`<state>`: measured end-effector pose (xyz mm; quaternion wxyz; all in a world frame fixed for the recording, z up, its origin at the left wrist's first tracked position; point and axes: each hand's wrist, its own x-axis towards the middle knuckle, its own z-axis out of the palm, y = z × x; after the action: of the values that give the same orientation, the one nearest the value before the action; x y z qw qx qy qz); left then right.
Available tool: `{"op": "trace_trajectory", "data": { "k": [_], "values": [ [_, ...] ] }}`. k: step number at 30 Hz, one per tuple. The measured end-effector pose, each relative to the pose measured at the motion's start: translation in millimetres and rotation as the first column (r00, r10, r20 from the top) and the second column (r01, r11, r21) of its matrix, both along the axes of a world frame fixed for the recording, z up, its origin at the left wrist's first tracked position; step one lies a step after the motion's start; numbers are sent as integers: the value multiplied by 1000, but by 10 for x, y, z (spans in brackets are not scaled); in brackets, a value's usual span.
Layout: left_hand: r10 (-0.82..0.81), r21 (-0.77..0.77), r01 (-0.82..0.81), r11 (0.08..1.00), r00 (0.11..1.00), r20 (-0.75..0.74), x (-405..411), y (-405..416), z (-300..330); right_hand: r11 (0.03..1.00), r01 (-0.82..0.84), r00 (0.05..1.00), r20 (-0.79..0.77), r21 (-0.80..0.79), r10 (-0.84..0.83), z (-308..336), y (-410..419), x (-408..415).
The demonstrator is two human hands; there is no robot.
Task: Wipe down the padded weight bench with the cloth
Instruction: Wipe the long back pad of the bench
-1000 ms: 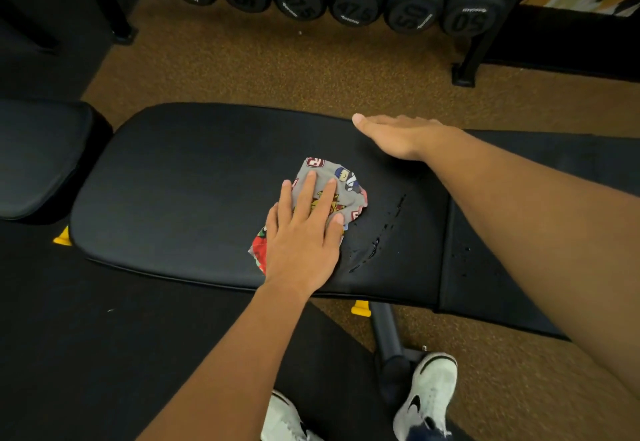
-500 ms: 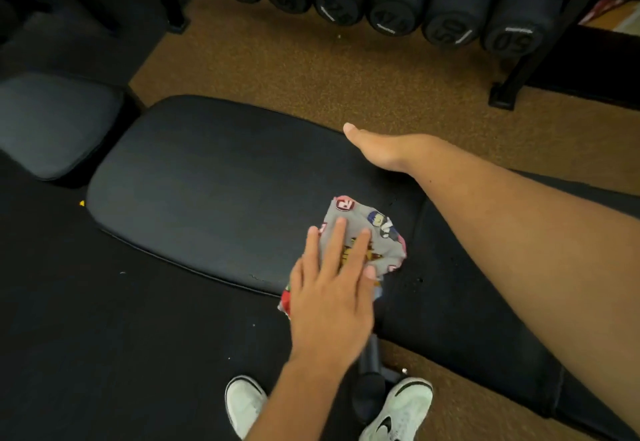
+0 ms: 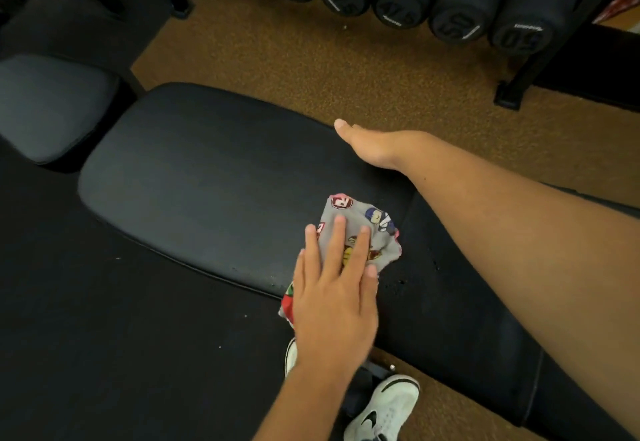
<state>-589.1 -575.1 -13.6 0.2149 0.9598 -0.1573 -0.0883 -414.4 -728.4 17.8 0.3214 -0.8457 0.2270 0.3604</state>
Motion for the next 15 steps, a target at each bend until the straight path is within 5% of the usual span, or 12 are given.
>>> {"op": "trace_trajectory", "data": {
  "k": [8,15],
  "values": [
    [82,48,-79,996,994,-72,643,68,-57,996,7,999,39,-86,-4,125,-195,-108],
    [-202,-38,206,978,975,94,231,184,-19,996,78,997,9,35,-79,57,-243,-59]
  ]
}}
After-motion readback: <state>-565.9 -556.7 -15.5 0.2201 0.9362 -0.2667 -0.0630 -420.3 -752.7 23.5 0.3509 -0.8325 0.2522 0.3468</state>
